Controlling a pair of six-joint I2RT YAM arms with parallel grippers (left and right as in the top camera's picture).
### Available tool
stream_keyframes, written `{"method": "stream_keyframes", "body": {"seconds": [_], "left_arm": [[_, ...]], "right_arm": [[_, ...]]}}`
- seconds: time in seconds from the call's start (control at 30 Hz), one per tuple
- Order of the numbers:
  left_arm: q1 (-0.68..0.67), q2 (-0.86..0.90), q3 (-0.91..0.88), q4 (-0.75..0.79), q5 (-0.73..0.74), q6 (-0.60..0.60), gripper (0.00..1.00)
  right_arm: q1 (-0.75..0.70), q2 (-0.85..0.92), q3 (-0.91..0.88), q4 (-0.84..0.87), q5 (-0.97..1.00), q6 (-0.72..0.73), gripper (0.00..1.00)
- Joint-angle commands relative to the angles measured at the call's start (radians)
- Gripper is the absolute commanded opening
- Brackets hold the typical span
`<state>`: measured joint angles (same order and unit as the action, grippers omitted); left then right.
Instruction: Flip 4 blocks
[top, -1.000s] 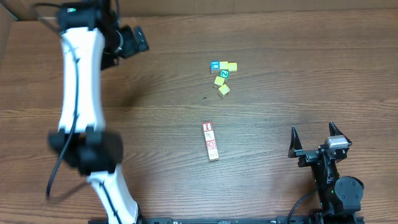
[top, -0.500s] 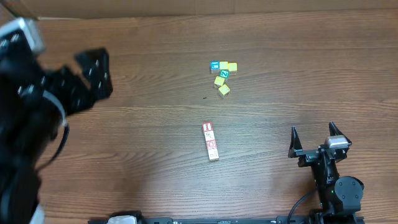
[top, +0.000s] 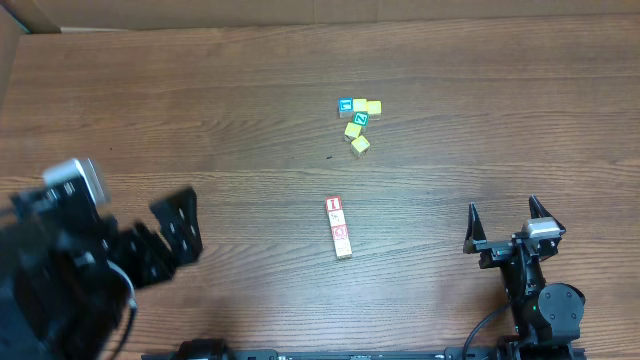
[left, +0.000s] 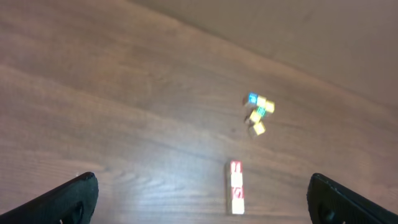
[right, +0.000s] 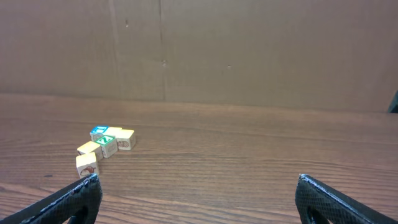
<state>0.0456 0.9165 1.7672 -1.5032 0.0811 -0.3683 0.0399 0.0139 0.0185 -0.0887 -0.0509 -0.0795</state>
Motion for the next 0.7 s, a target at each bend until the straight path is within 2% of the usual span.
{"method": "stream_keyframes", "body": {"seconds": [0.0, 0.17, 0.33, 0.47, 0.5, 0.67], "left_arm": [[-0.007, -0.105, -0.146, 0.038, -0.010, -0.024, 1.00], [-0.007, -0.299, -0.423, 0.192, -0.011, -0.024, 1.00], [-0.007, -0.501, -0.696, 0.424, -0.010, -0.024, 1.00], [-0.007, -0.665, -0.902, 0.662, -0.009, -0.024, 1.00], [-0.007, -0.728, -0.981, 0.780, -0.006, -0.024, 1.00], [-0.007, -0.859, -1.165, 1.151, -0.004, -0.024, 1.00]], "right_arm": [[-0.003, -0.011, -0.011, 0.008, 0.008, -0.007, 1.00], [-0.003, -0.011, -0.011, 0.008, 0.008, -0.007, 1.00], [-0.003, -0.011, -0.011, 0.007, 0.008, -0.007, 1.00], [-0.003, -0.011, -0.011, 0.008, 0.008, -0.007, 1.00], [-0.003, -0.011, -0.011, 0.007, 0.008, -0.007, 1.00], [-0.003, -0.011, -0.011, 0.007, 0.008, -0.007, 1.00]]}}
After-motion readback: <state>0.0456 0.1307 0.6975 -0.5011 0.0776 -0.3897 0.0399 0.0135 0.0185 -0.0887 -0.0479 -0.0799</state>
